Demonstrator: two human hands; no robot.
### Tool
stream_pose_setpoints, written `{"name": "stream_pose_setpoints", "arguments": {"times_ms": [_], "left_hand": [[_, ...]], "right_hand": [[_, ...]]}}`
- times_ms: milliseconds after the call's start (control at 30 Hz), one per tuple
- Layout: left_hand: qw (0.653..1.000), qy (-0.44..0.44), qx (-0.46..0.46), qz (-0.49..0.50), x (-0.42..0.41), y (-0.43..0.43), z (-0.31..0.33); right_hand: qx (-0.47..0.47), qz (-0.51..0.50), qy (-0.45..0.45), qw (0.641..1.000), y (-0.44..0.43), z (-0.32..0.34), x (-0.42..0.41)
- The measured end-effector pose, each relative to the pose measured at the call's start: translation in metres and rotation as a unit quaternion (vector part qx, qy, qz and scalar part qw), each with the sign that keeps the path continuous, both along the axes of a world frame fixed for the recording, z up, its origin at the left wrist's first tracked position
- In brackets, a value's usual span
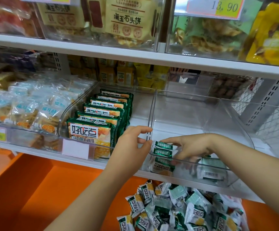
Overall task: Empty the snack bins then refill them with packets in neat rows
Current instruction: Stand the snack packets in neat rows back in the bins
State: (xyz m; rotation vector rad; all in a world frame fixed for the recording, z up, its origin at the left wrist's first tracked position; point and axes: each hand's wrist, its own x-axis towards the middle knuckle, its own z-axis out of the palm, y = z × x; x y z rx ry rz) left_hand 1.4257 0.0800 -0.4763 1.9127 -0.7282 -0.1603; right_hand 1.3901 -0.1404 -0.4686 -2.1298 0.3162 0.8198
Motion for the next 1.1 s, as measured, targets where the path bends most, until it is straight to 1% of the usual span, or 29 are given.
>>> {"name": "stream_pose_setpoints", "arguments": {"times_ms": [33,67,167,233,300,400,433,500,533,633,900,1000,1100], "left_hand": [[1.0,0.002,-0.001,-0.001,0.0,0.0,0.0],[1.0,0.002,-0.001,0.0,0.0,0.0,0.0],[1.0,-0.003,-0.003,0.002,0.0,-0.002,0.0],[1.0,-0.008,-0.004,0.004,0.0,-0.002,0.0],[1.0,-0.01,-0.003,0.006,0.0,-0.003,-0.001],[1.0,-0.011,0.002,0.005,0.001,-0.002,-0.001],[1.0,-0.011,0.001,0.004,0.001,-0.002,-0.001],[1.0,-0.008,0.001,0.003,0.0,-0.002,-0.001],[1.0,-0.007,0.002,0.003,0.0,-0.002,-0.001],[1.0,-0.007,0.007,0.004,-0.001,-0.002,0.0],[1.0,-0.008,0.01,0.005,0.0,-0.001,-0.002],[1.0,-0.013,0.009,0.009,0.0,-0.002,-0.001],[1.0,-0.014,0.011,0.01,0.0,-0.003,-0.001]], "right_hand": [[0.002,-0.008,0.012,1.0,0.004,-0.001,-0.002],[-0.007,-0.011,0.005,1.0,0.008,-0.003,-0.003],[-0.019,-0.031,-0.073,0.997,0.017,-0.013,-0.002],[-0.021,-0.038,-0.107,0.993,0.018,-0.013,-0.001],[-0.049,-0.019,-0.139,0.989,0.02,-0.011,-0.001],[-0.132,0.032,-0.175,0.975,0.023,-0.01,0.001],[-0.133,0.035,-0.166,0.977,0.023,-0.01,0.001],[-0.096,0.011,-0.127,0.987,0.021,-0.012,0.0],[-0.091,0.012,-0.122,0.988,0.02,-0.012,-0.001],[-0.131,0.057,-0.147,0.979,0.017,-0.011,-0.001],[-0.056,-0.019,-0.134,0.989,0.021,-0.017,-0.003],[-0.086,-0.01,-0.154,0.984,0.026,-0.013,0.0],[-0.154,0.016,-0.187,0.97,0.028,-0.013,0.002]]}}
